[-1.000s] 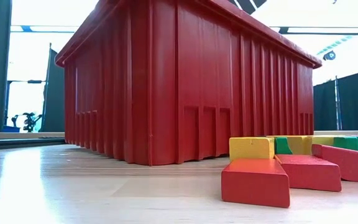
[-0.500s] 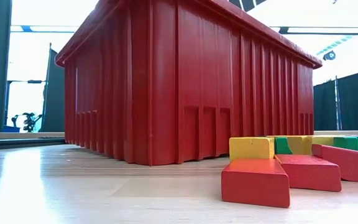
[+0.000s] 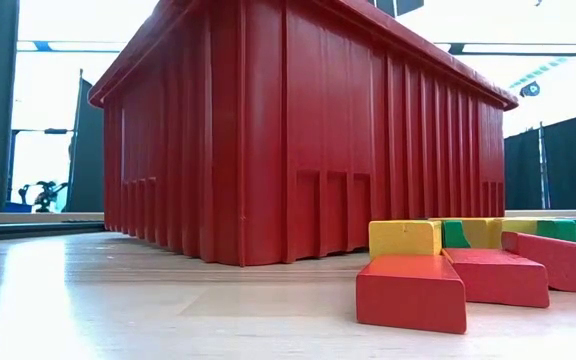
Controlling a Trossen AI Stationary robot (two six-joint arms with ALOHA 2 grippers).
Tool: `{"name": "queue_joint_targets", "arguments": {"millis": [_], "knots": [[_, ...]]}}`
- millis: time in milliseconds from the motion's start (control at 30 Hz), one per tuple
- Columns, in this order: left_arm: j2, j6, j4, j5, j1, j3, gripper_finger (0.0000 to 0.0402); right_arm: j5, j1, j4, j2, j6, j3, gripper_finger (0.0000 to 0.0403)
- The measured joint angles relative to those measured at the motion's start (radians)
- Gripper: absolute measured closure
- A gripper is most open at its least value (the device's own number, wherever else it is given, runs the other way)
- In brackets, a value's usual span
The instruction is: Sort blocks
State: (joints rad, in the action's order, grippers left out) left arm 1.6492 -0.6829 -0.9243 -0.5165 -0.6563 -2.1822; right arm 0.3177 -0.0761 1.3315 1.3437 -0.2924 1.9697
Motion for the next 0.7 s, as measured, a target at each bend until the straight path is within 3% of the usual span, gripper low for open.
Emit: {"name": "queue_joint_targets", "arguments": {"millis": [367, 700], "knots": [[0.007, -0.036, -0.098, -0.070, 0.002, 0.004, 0.0401, -0.230, 0.000, 0.001, 0.000, -0.004, -0.004, 0.0402], [0.008, -0.042, -0.138, -0.119, 0.002, 0.015, 0.0401, -0.338, 0.000, -0.003, 0.000, -0.004, -0.004, 0.0402]]}}
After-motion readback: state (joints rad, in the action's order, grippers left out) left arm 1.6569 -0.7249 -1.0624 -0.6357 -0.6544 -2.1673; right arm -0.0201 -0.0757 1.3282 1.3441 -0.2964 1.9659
